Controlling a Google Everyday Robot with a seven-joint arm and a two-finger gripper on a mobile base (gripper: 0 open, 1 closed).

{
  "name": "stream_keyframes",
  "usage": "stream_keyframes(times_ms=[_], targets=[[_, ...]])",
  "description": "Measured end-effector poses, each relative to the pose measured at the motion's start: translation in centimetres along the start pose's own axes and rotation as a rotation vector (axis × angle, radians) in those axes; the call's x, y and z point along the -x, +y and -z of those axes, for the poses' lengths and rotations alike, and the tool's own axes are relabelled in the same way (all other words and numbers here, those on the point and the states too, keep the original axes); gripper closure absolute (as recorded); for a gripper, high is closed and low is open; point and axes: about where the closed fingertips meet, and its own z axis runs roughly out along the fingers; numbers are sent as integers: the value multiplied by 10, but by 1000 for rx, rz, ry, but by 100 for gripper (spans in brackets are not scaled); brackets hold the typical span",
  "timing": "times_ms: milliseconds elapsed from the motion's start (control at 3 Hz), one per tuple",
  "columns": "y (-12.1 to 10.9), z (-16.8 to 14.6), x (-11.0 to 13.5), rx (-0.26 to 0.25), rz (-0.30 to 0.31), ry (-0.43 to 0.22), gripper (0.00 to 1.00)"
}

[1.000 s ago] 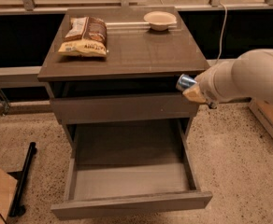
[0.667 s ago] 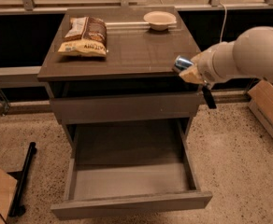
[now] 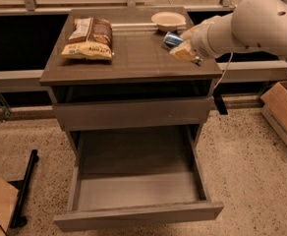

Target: Pick redbull can from middle drawer and place on counter

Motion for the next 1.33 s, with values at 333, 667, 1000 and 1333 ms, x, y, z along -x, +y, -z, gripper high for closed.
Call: stream_keyframes(times_ms=[333, 667, 1000, 1333], targets=[[-9, -33, 6, 12, -7, -50, 100], [-18, -65, 1, 13, -16, -61, 82], [-25, -93, -11, 18, -44, -57, 59], [-24, -105, -15, 51, -61, -55, 35]])
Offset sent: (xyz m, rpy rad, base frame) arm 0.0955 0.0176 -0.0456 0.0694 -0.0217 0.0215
